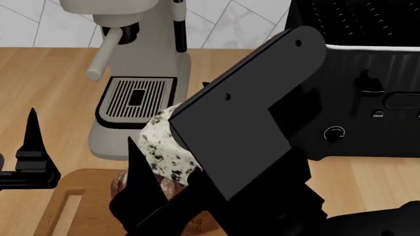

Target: Pick up the wedge of cheese and place it on the slice of bread to prepare a simple cheese on bread dish.

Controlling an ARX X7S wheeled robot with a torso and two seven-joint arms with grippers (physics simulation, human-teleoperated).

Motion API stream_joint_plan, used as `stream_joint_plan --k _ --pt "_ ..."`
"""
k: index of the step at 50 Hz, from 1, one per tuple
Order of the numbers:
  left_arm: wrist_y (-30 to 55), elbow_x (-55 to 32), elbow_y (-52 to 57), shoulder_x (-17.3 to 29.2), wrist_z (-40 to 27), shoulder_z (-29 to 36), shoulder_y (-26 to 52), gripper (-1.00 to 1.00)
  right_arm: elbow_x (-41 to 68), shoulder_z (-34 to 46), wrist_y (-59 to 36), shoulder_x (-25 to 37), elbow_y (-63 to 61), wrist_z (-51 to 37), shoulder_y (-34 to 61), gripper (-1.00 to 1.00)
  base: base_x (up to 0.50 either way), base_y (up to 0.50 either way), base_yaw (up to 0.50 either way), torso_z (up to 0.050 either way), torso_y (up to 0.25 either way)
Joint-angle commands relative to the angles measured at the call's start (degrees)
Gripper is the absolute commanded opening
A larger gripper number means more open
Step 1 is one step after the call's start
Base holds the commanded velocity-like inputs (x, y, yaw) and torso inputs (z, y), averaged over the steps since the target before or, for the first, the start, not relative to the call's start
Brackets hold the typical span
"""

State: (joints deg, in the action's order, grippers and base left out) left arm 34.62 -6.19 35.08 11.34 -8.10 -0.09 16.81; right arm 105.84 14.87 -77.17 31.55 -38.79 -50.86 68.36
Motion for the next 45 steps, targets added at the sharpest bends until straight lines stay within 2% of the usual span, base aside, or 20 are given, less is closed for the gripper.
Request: stream_joint_plan --k 1,8,19,33,45 --pt "-0.75 -0.59 0.16 -0.02 -0.19 -0.44 -0.28 1.00 -4.08 -0.88 -1.17 -0.40 -0.97 1.73 0.51 1.00 0.00 0.00 0.00 0.000 0.000" --pt "-0.86 -0.73 0.17 0.17 -0.44 -0.28 -0.36 1.00 -2.30 -0.35 -0.97 1.34 -0.56 0.22 2.98 1.00 0.00 0.00 0.00 0.000 0.000" --pt "-1.02 -0.90 -0.13 0.51 -0.76 0.11 -0.28 1.00 4.41 0.56 -0.82 10.37 1.49 -6.79 10.54 1.00 0.00 0.00 0.00 0.000 0.001" --pt "-0.77 -1.34 0.00 0.90 -1.17 0.31 -0.23 1.00 5.13 0.99 3.56 20.07 2.76 -21.21 9.00 1.00 0.00 0.00 0.00 0.000 0.000" --pt "-0.70 -1.74 0.18 1.16 -1.56 0.40 -0.19 1.00 4.94 0.94 5.49 23.90 2.95 -26.52 7.83 1.00 0.00 0.00 0.00 0.000 0.000"
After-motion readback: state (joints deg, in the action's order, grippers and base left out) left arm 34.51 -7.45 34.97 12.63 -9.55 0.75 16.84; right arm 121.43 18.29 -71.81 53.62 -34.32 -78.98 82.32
